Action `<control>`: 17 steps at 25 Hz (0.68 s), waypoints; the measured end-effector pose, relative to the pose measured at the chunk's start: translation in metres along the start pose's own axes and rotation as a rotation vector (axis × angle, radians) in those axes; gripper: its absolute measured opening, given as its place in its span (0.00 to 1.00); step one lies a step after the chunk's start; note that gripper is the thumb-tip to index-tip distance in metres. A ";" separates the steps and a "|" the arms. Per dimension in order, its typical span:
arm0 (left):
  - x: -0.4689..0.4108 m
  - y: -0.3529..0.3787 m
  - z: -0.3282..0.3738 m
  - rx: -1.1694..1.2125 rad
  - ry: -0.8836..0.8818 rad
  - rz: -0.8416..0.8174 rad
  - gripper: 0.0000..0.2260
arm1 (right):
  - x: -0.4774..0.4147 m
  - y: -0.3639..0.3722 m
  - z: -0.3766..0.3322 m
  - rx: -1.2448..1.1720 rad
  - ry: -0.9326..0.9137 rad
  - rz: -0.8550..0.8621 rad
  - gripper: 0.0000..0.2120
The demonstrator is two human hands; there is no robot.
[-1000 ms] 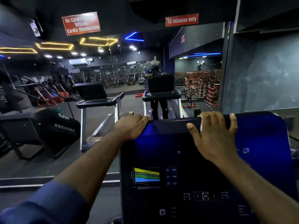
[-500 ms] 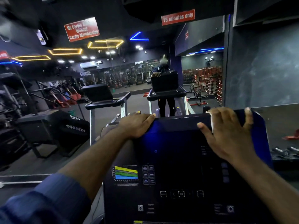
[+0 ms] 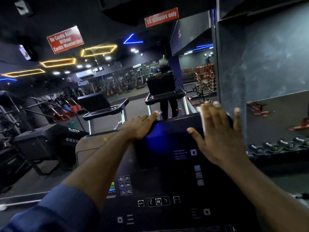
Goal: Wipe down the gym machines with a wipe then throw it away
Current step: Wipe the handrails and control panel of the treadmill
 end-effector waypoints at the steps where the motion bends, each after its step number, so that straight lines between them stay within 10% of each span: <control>1: 0.001 0.001 0.001 -0.020 -0.018 0.012 0.35 | 0.001 -0.001 0.014 -0.037 0.081 -0.018 0.45; 8: 0.021 0.016 0.042 -0.038 0.045 0.085 0.23 | 0.019 0.017 -0.085 0.025 -0.291 -0.062 0.46; 17: 0.014 0.068 0.136 -0.437 0.298 0.241 0.38 | 0.106 0.044 0.034 -0.092 0.005 -0.055 0.48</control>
Point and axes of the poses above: each hand's wrist, its own x-axis away from the middle knuckle, its own y-axis out of the palm, z = x × y, the point moved 7 cm from there along -x, towards the middle knuckle, and after that the axes turned 13 degrees about -z, right-handed, at the moved point
